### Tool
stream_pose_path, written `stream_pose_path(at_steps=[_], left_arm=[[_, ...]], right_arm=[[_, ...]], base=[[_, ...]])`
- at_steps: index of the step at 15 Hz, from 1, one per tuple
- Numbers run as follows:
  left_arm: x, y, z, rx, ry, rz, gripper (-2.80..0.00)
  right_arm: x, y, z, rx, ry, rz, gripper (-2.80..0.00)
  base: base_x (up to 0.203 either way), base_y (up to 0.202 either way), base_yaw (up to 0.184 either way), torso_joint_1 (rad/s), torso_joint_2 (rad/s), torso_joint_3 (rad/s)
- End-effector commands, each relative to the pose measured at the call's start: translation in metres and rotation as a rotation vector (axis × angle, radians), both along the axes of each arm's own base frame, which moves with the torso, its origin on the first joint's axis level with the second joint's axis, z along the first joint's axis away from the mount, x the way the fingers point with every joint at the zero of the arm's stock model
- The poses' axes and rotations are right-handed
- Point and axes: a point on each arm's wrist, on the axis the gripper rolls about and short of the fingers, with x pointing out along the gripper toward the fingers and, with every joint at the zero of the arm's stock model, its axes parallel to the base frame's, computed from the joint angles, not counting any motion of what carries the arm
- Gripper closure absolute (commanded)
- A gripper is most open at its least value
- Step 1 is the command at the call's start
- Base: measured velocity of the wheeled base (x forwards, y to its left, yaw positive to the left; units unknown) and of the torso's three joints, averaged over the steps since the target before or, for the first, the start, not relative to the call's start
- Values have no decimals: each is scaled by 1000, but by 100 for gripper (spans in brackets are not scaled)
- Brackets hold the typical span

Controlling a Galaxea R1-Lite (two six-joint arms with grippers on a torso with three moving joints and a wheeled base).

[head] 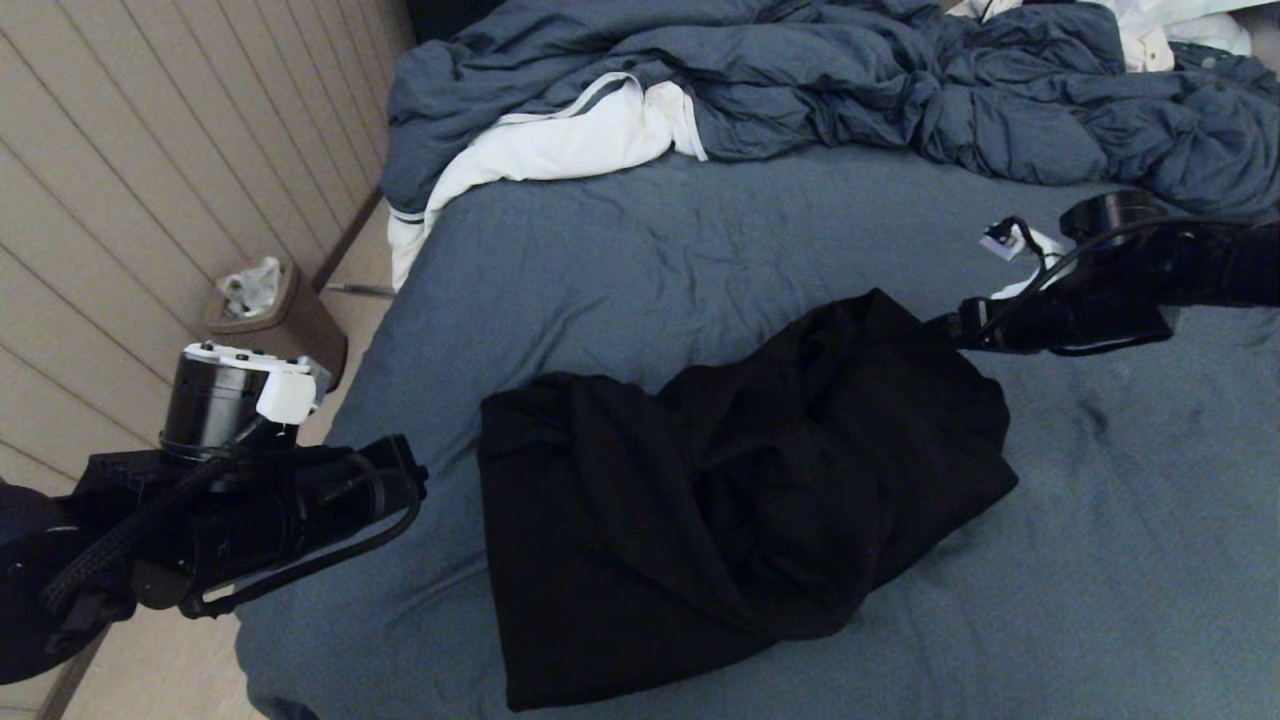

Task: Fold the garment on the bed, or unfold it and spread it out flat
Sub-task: Fold the black sweatshirt

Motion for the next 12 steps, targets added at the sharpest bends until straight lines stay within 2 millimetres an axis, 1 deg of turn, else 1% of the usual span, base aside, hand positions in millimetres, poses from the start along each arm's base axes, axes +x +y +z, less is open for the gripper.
stream_pose_path(at_steps=[1, 3, 5, 8, 10, 12], left_arm=[[0, -1, 0, -4, -1, -1, 0], [-1, -1, 0, -3, 1, -4, 0], [-1, -1, 0, -3, 1, -4, 0], [-2, -1, 1, -4, -4, -2, 0], [-2, -1, 1, -4, -4, -2, 0], [-2, -1, 1, -3, -4, -3, 0]], right_arm=[[3, 1, -10, 19, 36, 16, -280], [7, 1, -20, 35, 66, 30, -280], [7, 3, -25, 61, 87, 58, -280], [0, 6, -19, 191, 86, 182, -280], [-6, 6, -11, 236, 82, 222, -280], [-10, 6, -9, 291, 86, 268, -280]], base=[[0, 0, 0, 0, 0, 0], [0, 0, 0, 0, 0, 0], [0, 0, 0, 0, 0, 0], [0, 0, 0, 0, 0, 0], [0, 0, 0, 0, 0, 0], [0, 0, 0, 0, 0, 0]])
